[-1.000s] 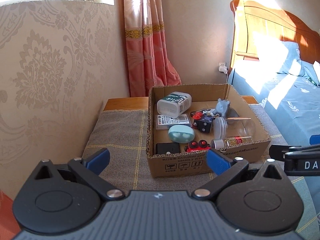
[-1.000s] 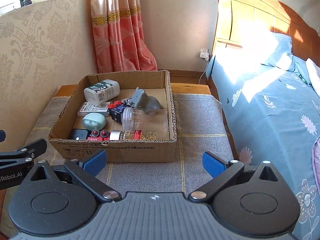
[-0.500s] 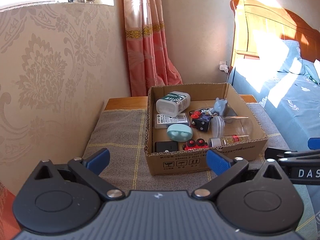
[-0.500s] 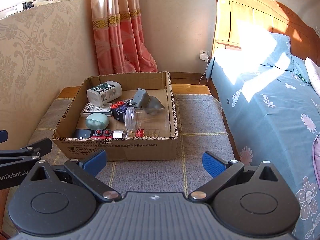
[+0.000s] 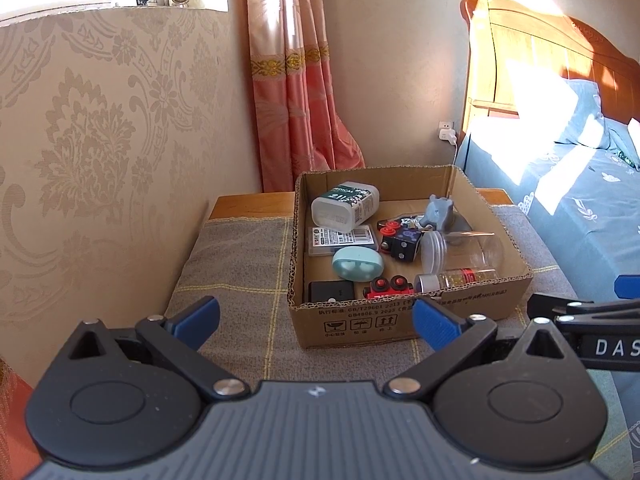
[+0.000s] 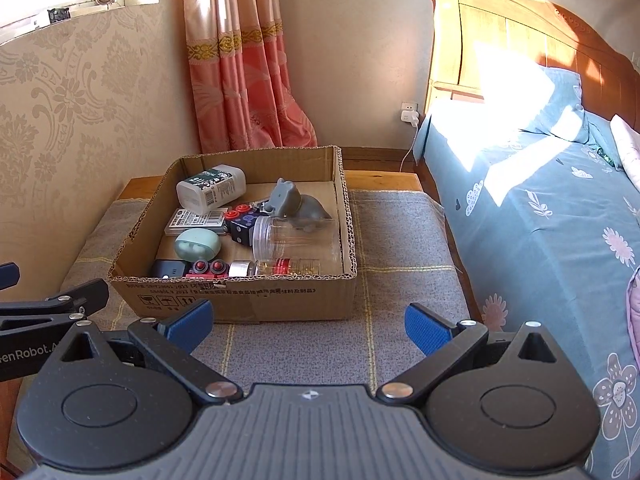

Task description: Organize rigid objects

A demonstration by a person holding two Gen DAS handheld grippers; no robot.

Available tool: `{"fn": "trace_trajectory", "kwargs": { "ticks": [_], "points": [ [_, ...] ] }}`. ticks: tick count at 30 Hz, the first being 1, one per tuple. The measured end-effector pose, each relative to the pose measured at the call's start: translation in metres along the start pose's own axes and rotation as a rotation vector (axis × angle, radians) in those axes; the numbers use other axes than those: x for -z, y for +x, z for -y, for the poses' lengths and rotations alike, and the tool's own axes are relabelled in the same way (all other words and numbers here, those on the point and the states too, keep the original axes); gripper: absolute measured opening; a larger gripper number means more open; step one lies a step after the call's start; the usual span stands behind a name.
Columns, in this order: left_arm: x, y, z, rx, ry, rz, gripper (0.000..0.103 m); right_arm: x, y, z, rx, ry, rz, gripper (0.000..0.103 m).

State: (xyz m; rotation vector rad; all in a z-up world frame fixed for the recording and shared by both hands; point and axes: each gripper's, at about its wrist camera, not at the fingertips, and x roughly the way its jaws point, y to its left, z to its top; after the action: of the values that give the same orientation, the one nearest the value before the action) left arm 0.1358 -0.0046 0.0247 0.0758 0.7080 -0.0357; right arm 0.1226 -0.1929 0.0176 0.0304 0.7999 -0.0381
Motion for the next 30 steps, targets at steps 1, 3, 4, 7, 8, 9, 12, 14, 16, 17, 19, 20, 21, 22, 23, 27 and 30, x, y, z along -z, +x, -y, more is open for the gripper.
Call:
{"fn": "trace_trajectory", "kwargs": {
  "ticks": [1, 3, 4, 7, 8, 9, 12, 14, 16, 17, 19, 20, 21, 22, 23, 27, 30],
  "points": [
    [0.0001, -0.0005, -0.0001, -0.002, 0.001, 0.001, 0.102, 0.0004, -0.0001, 0.0003, 0.000, 0.001, 0.000, 0.103],
    [0.0003, -0.0011, -0.0006, -0.003, -0.001, 0.001, 0.102, 0.0005, -0.0003, 0.0003, 0.000, -0.001, 0.001, 0.103],
    [0.0001, -0.0007, -0.0007, -0.005, -0.002, 0.000, 0.102, 0.0004, -0.0002, 0.0003, 0.000, 0.000, 0.000, 0.103],
    [0.0002, -0.0012, -0.0011, -0.008, -0.005, -0.001, 0.102, 0.0005, -0.0004, 0.0006, 0.001, -0.002, 0.003, 0.103],
    [0.0002, -0.0017, -0.0011, -0.008, -0.006, -0.001, 0.102, 0.0005, -0.0003, 0.0005, 0.001, -0.002, 0.003, 0.103],
    [0.0002, -0.0018, -0.0009, -0.008, -0.005, -0.001, 0.102, 0.0006, -0.0004, 0.0004, 0.000, -0.002, 0.003, 0.103],
    [0.0002, -0.0019, -0.0009, -0.008, -0.005, -0.001, 0.102, 0.0007, -0.0011, 0.0000, 0.000, -0.002, 0.005, 0.103],
    [0.0003, -0.0020, -0.0008, -0.007, -0.003, -0.002, 0.102, 0.0008, -0.0011, -0.0001, 0.000, -0.002, 0.004, 0.103],
    [0.0005, -0.0020, -0.0009, -0.007, -0.003, -0.002, 0.102, 0.0008, -0.0012, 0.0000, -0.001, -0.002, 0.006, 0.103],
    [0.0006, -0.0021, -0.0010, -0.007, -0.004, -0.003, 0.102, 0.0008, -0.0012, 0.0000, 0.000, -0.003, 0.005, 0.103],
    [0.0006, -0.0020, -0.0011, -0.008, -0.004, -0.003, 0.102, 0.0007, -0.0015, 0.0003, -0.001, 0.000, 0.006, 0.103],
    [0.0006, -0.0021, -0.0012, -0.008, -0.005, -0.003, 0.102, 0.0007, -0.0015, 0.0003, -0.001, -0.001, 0.006, 0.103],
    [0.0006, -0.0021, -0.0011, -0.008, -0.004, -0.003, 0.102, 0.0010, -0.0021, 0.0000, 0.001, -0.001, 0.007, 0.103],
    [0.0005, -0.0022, -0.0011, -0.007, -0.004, -0.002, 0.102, 0.0011, -0.0024, -0.0001, 0.001, 0.000, 0.008, 0.103],
    [0.0005, -0.0020, -0.0009, -0.008, -0.004, -0.002, 0.102, 0.0013, -0.0024, -0.0002, 0.000, 0.000, 0.009, 0.103],
    [0.0007, -0.0026, -0.0005, -0.006, -0.004, 0.001, 0.102, 0.0015, -0.0031, -0.0003, -0.001, -0.002, 0.011, 0.103],
    [0.0008, -0.0030, -0.0003, -0.009, -0.004, 0.000, 0.102, 0.0016, -0.0034, -0.0001, -0.001, -0.003, 0.012, 0.103]
  ]
}}
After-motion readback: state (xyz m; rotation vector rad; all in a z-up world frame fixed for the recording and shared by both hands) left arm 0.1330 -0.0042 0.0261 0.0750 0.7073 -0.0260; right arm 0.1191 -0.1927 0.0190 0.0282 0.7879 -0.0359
